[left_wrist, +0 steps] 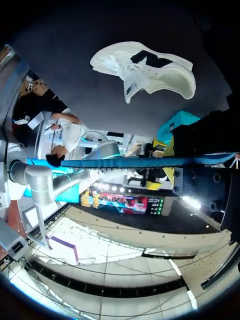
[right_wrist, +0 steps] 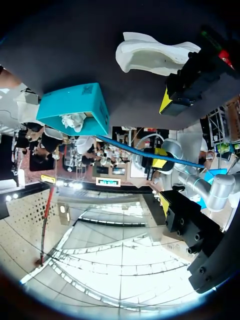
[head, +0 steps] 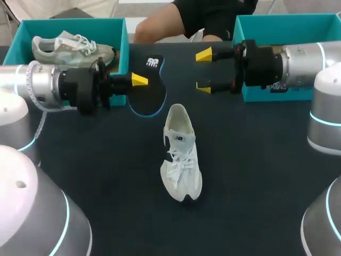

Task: Take the shoe out of the shoebox, open the shoe tongue, remove and reinsert the insole, then place the shoe into the shoebox

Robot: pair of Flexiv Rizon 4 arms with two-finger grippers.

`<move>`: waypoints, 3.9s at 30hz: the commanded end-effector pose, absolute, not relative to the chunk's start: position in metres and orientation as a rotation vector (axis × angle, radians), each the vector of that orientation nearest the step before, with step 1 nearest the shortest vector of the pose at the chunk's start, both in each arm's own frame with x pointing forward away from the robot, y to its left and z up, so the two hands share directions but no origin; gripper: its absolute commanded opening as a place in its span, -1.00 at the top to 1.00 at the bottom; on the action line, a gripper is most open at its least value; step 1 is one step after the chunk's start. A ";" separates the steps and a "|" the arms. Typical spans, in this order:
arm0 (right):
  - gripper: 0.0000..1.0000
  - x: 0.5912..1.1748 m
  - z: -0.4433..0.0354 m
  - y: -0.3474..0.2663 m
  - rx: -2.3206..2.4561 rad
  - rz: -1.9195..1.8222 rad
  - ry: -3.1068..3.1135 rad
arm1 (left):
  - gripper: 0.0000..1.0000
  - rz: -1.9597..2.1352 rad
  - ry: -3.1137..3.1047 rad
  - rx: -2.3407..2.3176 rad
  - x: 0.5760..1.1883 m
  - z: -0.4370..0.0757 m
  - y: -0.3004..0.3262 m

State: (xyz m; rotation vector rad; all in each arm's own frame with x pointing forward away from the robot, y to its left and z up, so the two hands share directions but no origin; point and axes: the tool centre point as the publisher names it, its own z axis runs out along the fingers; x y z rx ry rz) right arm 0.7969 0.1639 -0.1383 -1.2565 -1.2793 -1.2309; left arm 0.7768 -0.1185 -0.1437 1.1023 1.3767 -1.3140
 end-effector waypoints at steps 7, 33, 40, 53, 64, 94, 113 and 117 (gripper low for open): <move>-1.00 0.796 -0.138 0.166 -1.260 -1.232 -1.280 | 1.00 -2.104 2.166 0.373 0.761 -0.139 -0.114; -1.00 0.796 -0.138 0.166 -1.260 -1.232 -1.280 | 1.00 -2.232 2.474 -0.114 0.759 -0.132 -0.110; -1.00 0.796 -0.138 0.166 -1.260 -1.232 -1.280 | 1.00 -2.352 2.591 -0.396 0.757 -0.132 -0.110; -1.00 0.796 -0.138 0.166 -1.260 -1.232 -1.280 | 1.00 -2.529 2.646 -1.527 0.753 -0.119 -0.105; -1.00 0.796 -0.138 0.166 -1.260 -1.232 -1.280 | 1.00 -2.457 2.696 -1.570 0.755 -0.123 -0.105; -1.00 0.783 -0.134 0.171 -1.387 -1.214 -1.430 | 1.00 -2.489 2.723 -1.938 0.780 -0.188 -0.125; -1.00 0.768 -0.118 0.193 -1.607 -1.036 -1.722 | 1.00 -2.643 2.499 -2.187 0.787 -0.179 -0.125; -1.00 0.765 -0.111 0.200 -1.663 -0.980 -1.816 | 1.00 -2.643 2.499 -2.187 0.787 -0.179 -0.125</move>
